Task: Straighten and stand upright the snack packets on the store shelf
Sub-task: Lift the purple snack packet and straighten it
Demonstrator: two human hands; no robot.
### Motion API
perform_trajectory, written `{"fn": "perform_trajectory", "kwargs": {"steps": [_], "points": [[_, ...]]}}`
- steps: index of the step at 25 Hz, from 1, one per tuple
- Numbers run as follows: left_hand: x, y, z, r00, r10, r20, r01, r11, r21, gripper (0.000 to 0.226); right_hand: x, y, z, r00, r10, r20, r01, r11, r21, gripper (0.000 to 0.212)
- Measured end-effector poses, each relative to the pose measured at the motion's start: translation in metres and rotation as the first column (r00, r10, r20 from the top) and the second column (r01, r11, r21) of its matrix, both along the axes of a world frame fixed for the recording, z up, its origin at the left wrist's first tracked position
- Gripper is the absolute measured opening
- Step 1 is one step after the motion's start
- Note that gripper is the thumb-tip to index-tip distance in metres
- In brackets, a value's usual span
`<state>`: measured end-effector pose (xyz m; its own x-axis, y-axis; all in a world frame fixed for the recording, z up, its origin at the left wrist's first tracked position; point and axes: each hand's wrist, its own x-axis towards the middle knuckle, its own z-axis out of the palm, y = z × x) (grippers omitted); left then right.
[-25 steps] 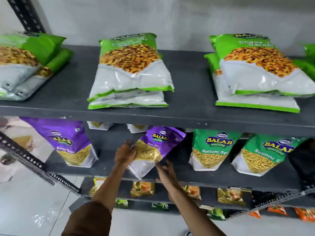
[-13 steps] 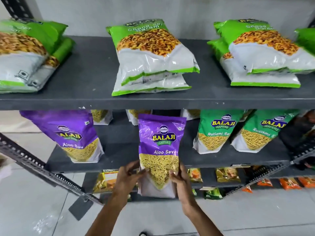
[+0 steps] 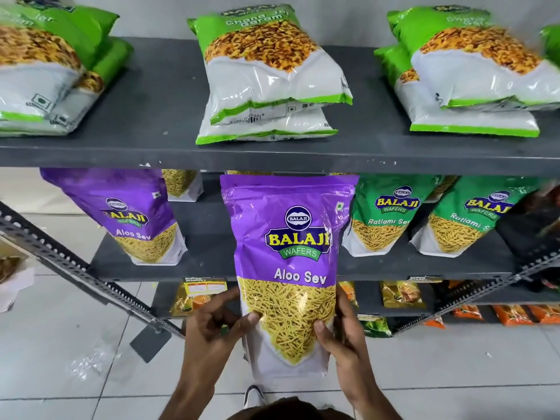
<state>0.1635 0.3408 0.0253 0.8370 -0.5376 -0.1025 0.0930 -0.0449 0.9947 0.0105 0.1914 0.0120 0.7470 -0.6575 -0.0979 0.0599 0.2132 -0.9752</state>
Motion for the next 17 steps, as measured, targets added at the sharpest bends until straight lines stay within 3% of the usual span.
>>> {"fn": "perform_trajectory", "kwargs": {"steps": [4,8,17], "points": [[0.026,-0.016,-0.026,0.992,-0.046,0.121,0.029,0.989,0.143,0.040,0.026,-0.021,-0.018,0.993,0.038,-0.112,-0.041,0.999,-0.032,0.062],[0.072,-0.048,-0.056,0.971,-0.022,0.240,-0.051,0.954,0.294,0.046,0.071,-0.046,-0.042,0.975,0.036,-0.219,-0.070,0.986,-0.149,0.072],[0.146,-0.113,-0.072,0.942,0.016,0.337,-0.097,0.970,0.224,0.051,0.164,-0.097,-0.053,0.968,-0.041,-0.249,-0.042,0.947,-0.320,0.069]]}}
